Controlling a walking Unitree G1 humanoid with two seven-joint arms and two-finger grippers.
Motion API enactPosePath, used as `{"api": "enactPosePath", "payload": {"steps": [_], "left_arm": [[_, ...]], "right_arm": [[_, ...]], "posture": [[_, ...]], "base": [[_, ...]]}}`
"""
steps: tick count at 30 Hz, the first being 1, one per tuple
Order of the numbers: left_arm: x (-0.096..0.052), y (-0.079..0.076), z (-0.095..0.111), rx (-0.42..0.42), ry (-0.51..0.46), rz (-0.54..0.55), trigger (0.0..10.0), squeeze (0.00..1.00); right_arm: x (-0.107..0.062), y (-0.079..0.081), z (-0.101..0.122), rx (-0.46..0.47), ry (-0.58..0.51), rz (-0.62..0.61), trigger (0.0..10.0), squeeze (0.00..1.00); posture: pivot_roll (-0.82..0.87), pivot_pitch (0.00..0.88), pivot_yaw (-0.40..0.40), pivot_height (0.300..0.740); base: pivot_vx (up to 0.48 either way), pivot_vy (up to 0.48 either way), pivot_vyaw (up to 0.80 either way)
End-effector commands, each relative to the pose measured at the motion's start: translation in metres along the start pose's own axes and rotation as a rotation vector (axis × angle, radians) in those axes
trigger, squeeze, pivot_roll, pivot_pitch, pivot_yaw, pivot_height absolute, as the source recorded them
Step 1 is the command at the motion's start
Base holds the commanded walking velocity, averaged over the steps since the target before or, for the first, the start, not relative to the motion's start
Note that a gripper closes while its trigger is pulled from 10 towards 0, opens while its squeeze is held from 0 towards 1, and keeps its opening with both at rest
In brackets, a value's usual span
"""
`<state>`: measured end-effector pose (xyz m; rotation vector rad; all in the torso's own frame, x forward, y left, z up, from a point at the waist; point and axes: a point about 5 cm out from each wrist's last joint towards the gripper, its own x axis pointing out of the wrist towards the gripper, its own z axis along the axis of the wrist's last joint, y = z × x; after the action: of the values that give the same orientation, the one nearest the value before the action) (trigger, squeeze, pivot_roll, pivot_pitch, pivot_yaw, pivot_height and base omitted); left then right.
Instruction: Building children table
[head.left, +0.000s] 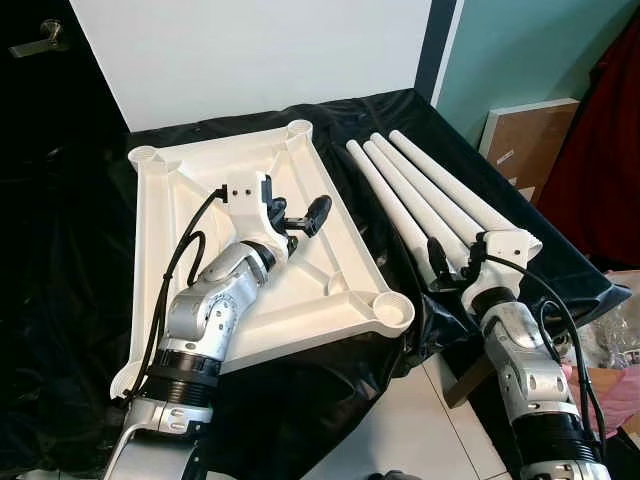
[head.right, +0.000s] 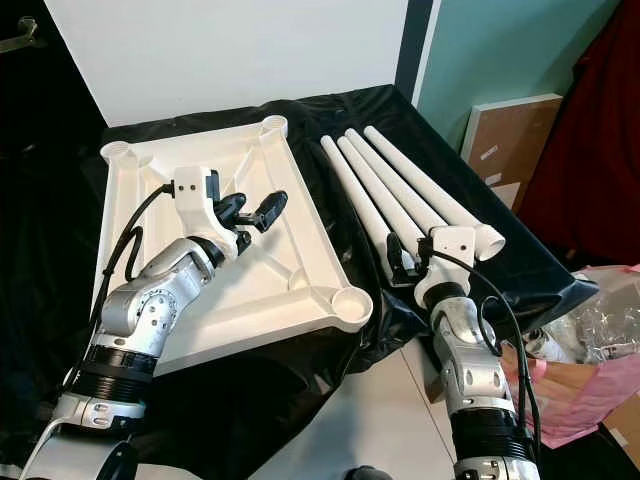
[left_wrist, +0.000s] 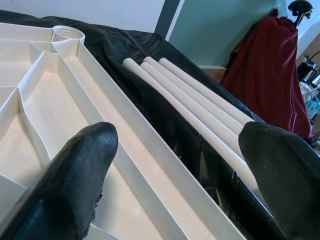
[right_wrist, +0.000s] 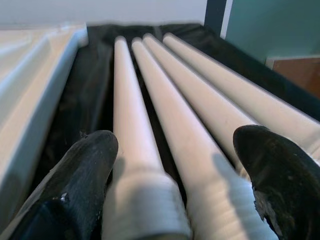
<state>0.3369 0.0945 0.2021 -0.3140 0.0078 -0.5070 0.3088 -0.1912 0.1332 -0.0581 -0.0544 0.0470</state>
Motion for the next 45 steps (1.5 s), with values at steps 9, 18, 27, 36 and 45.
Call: {"api": "enactPosePath", "payload": {"steps": [9,18,27,36,45], "left_arm": [[-0.003,-0.008,-0.003,-0.012,0.014,-0.127,10.0,0.00],[-0.004,-0.006,-0.003,-0.009,0.012,-0.118,10.0,0.00],[-0.005,-0.006,-0.003,-0.008,0.009,-0.111,10.0,0.00],[-0.005,-0.005,-0.003,-0.003,0.009,-0.108,10.0,0.00],[-0.004,-0.005,-0.002,0.003,0.007,-0.105,10.0,0.00]], "right_arm": [[-0.002,0.011,-0.023,-0.020,0.136,0.083,10.0,0.00],[0.012,0.016,-0.021,-0.044,0.168,0.119,10.0,0.00],[0.014,0.020,-0.031,-0.015,0.250,0.131,10.0,0.00],[0.013,0.015,-0.042,0.020,0.302,0.093,10.0,0.00],[0.018,0.014,-0.042,0.041,0.288,0.077,0.8,0.00]], "posture": [[-0.08,0.075,0.014,0.740],[-0.07,0.064,0.008,0.740],[-0.06,0.059,0.004,0.740],[-0.06,0.048,0.010,0.740],[-0.06,0.052,0.011,0.740]], "base": [[0.000,0.000,0.00],[0.000,0.000,0.00],[0.000,0.000,0.00],[0.000,0.000,0.00],[0.000,0.000,0.00]]}}
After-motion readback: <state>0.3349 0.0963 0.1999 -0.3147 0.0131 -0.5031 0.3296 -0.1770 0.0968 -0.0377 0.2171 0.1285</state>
